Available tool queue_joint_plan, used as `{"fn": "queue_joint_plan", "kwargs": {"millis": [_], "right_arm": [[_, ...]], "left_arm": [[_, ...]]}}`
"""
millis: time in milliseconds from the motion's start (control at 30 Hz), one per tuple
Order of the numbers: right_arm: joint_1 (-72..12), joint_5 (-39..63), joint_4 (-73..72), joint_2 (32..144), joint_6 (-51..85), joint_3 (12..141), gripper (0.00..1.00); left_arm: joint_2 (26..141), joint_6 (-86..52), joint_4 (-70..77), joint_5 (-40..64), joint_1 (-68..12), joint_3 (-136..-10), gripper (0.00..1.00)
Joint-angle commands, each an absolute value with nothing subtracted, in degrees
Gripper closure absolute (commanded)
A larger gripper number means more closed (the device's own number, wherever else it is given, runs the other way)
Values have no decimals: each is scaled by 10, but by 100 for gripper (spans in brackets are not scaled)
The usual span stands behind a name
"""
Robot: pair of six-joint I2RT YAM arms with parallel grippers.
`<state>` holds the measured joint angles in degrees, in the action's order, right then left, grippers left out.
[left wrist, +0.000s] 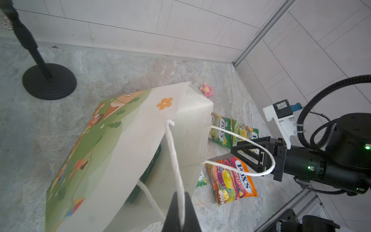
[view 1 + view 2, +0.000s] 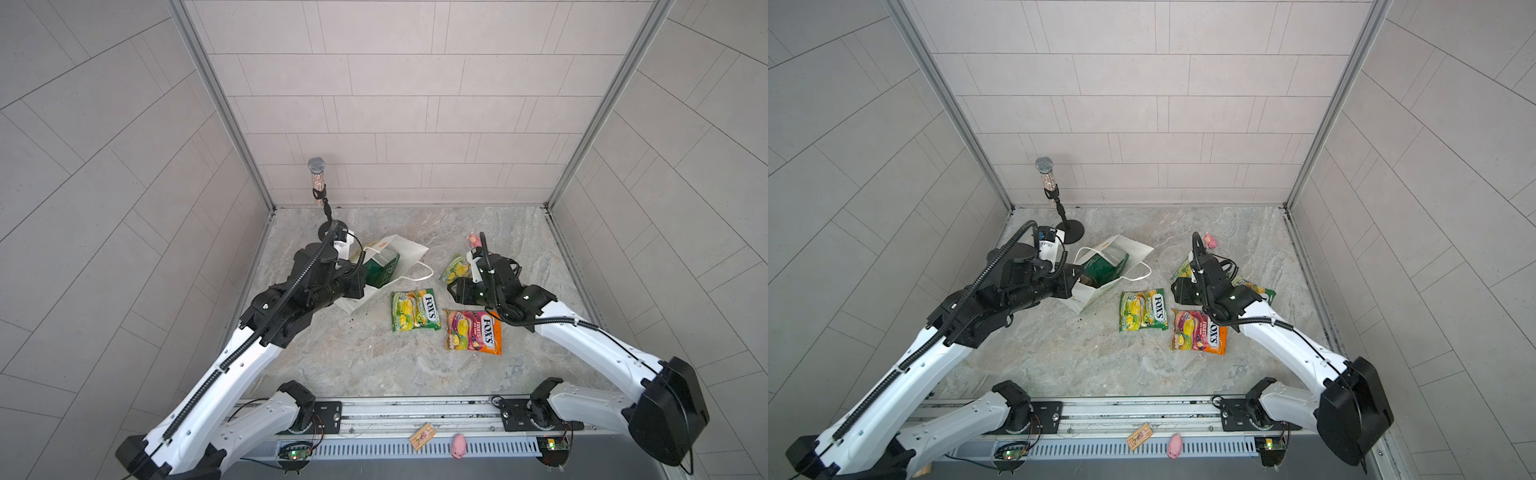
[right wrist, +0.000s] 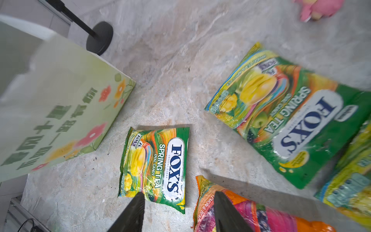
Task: Take the snacks out of the paper bag
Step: Place the snack at the center of the table, then pick up the snack from the paper bag.
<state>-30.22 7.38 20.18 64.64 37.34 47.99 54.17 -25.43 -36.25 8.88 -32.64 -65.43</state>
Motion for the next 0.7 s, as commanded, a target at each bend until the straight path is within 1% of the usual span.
{"fn": "queue_joint_plan", "kwargs": {"millis": [0,133,233,400,567,667], "right_arm": [[-293,38,224,596,363,481,43],[-281,86,224,557,376,501,43],[-282,146,202,561,391,520,44],[-286,231,127,584,429,519,47],[-298,264,82,618,449,513,48],[-323,263,57,645,457,511,50]], "left_arm": [[546,-268,-317,164,-328,-645,100],[554,-281,-292,205,-332,-636,100],[567,-293,-274,240,-342,-633,100],[583,-293,-269,245,-367,-635,100],[590,-290,-268,245,-376,-635,100],[597,-289,-268,254,-377,-638,100]]}}
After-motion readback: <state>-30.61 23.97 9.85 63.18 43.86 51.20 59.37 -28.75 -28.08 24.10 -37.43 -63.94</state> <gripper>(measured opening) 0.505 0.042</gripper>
